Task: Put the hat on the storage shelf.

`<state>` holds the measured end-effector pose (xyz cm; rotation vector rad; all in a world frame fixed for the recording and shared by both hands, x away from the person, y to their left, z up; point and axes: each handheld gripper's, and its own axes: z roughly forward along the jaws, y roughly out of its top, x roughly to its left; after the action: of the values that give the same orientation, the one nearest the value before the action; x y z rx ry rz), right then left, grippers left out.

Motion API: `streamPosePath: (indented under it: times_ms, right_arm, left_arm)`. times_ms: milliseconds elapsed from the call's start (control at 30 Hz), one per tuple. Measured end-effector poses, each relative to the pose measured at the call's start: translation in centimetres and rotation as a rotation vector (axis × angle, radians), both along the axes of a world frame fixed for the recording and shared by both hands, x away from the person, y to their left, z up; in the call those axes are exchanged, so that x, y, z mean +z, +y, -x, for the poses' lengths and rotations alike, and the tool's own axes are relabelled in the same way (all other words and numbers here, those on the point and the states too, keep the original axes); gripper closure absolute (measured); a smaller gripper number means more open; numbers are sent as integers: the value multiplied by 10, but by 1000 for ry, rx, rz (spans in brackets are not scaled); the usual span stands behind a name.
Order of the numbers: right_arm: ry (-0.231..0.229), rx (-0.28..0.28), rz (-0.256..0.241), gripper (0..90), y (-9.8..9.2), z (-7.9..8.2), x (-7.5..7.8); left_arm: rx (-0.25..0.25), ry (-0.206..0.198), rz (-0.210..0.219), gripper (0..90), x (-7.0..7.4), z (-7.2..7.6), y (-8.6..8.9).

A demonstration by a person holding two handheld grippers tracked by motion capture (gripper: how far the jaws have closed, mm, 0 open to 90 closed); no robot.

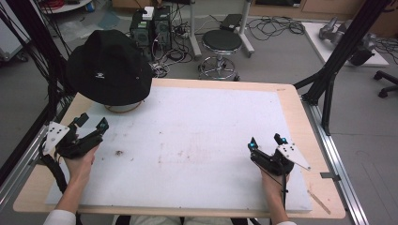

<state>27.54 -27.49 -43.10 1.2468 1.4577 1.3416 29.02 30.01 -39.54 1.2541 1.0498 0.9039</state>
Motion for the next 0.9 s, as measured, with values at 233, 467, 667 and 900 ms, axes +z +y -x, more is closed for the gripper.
streamPosePath:
  times_ms: [233,467,667,900]
  right_arm:
    - [6,-2,-6,100,-1,2,0]
    - [7,-6,-9,101,-3,2,-1]
    - [13,-8,-14,100,-3,1,-2]
    - [16,-7,-23,100,-4,1,-2]
  left_arm:
    - [11,26,-15,249,-14,12,1]
    - [35,42,-3,249,-23,19,6]
    - [33,36,17,249,-22,24,5]
    - [25,44,-1,250,-25,24,0]
